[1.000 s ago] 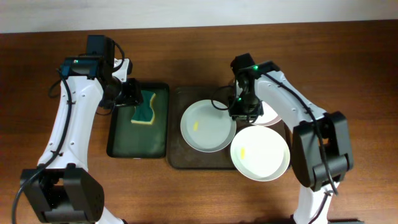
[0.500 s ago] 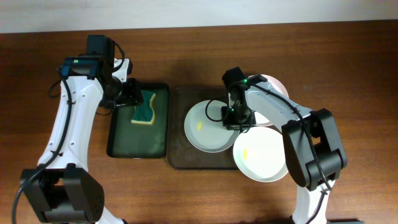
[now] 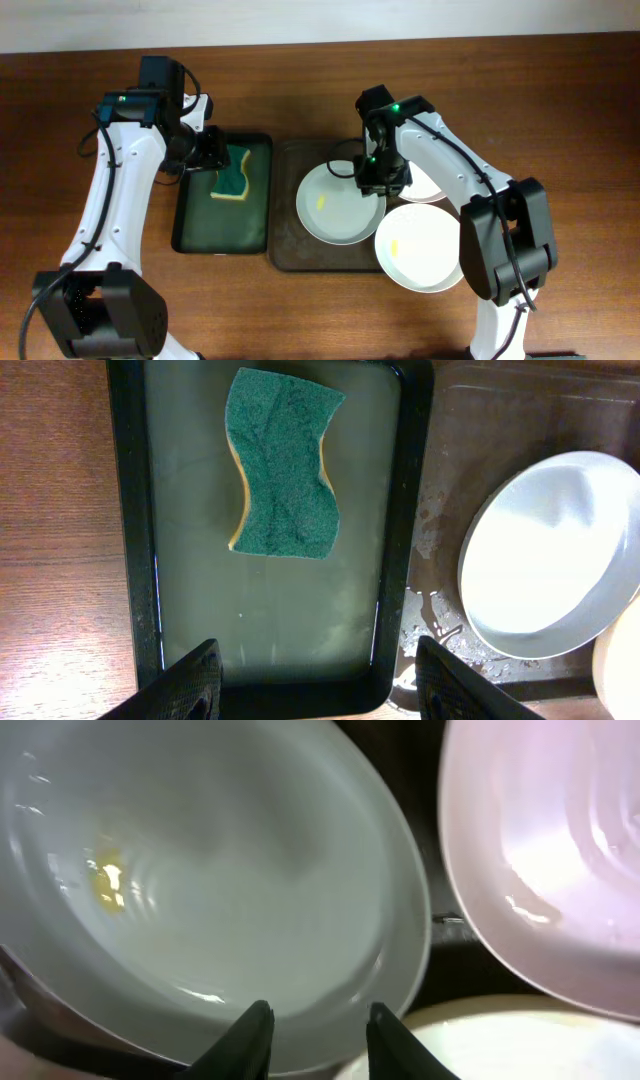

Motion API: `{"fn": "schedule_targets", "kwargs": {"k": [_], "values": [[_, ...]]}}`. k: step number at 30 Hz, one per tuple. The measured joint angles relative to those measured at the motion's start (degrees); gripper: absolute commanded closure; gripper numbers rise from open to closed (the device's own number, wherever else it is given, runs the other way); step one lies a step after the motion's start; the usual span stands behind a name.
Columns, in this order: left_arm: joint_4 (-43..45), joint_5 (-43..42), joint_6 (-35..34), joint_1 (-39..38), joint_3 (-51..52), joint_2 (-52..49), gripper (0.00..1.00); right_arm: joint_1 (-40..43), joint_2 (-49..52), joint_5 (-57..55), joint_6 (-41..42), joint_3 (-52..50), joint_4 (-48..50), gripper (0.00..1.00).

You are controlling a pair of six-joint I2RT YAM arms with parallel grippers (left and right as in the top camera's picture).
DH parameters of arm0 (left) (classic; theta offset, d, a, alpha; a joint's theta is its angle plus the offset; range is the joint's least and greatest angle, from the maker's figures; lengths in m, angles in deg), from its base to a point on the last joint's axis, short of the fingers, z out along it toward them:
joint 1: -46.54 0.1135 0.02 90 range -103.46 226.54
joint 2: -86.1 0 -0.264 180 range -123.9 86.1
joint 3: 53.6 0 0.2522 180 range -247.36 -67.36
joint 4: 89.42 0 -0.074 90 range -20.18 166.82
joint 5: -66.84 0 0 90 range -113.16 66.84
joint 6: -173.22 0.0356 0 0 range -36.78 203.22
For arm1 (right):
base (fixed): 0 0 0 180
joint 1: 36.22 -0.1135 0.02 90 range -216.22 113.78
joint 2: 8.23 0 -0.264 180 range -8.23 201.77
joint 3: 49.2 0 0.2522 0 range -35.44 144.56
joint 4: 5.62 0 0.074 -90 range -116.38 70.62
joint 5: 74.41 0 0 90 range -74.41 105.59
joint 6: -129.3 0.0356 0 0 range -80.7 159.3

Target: Clean dirty plates on tray and stack at the side

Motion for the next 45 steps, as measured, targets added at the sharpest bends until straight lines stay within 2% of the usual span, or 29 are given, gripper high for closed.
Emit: {"fn": "schedule_targets", "kwargs": {"k": [12, 16, 23, 24, 26, 29, 31, 34, 38, 43, 45], "values": [[0.07, 0.02, -0.15, 0.0, 0.0, 0.0, 0.39, 0.37, 0.02, -4.83, 0.7, -3.21, 2.03, 0.68], [0.22, 0.0, -0.15, 0.0, 0.0, 0.0, 0.4, 0.37, 0.02, -5.2, 0.92, -4.66, 3.96, 0.77], [0.24, 0.02, -0.13, 0.0, 0.0, 0.0, 0.4, 0.37, 0.02, -5.42, 1.31, -7.34, 5.81, 0.77], [0.24, 0.02, -0.15, 0.0, 0.0, 0.0, 0.4, 0.37, 0.02, -5.42, 1.33, -7.54, 6.08, 0.79], [0.24, 0.0, -0.15, 0.0, 0.0, 0.0, 0.4, 0.37, 0.02, -5.42, 1.75, -7.76, 6.54, 0.89], [0.26, 0.0, -0.15, 0.0, 0.0, 0.0, 0.42, 0.37, 0.02, -5.35, 1.75, -7.78, 8.0, 0.96], [0.52, 0.0, -0.15, 0.0, 0.0, 0.0, 0.43, 0.37, 0.02, -4.76, 2.1, -7.8, 9.57, 0.96], [0.85, 0.02, -0.15, 0.0, 0.0, 0.0, 0.43, 0.37, 0.02, -3.61, 1.97, -7.8, 10.78, 0.93], [1.11, 0.0, -0.15, 0.0, 0.0, 0.0, 0.43, 0.37, 0.02, -1.38, 1.95, -7.82, 12.55, 0.72], [1.29, 0.0, -0.15, 0.0, 0.0, 0.0, 0.43, 0.44, 0.02, 0.5, 2.16, -7.82, 12.98, 0.69], [1.44, 0.02, -0.15, 0.0, 0.07, 0.0, 0.42, 0.59, 0.02, 1.62, 1.9, -7.82, 13.03, 0.64]]}}
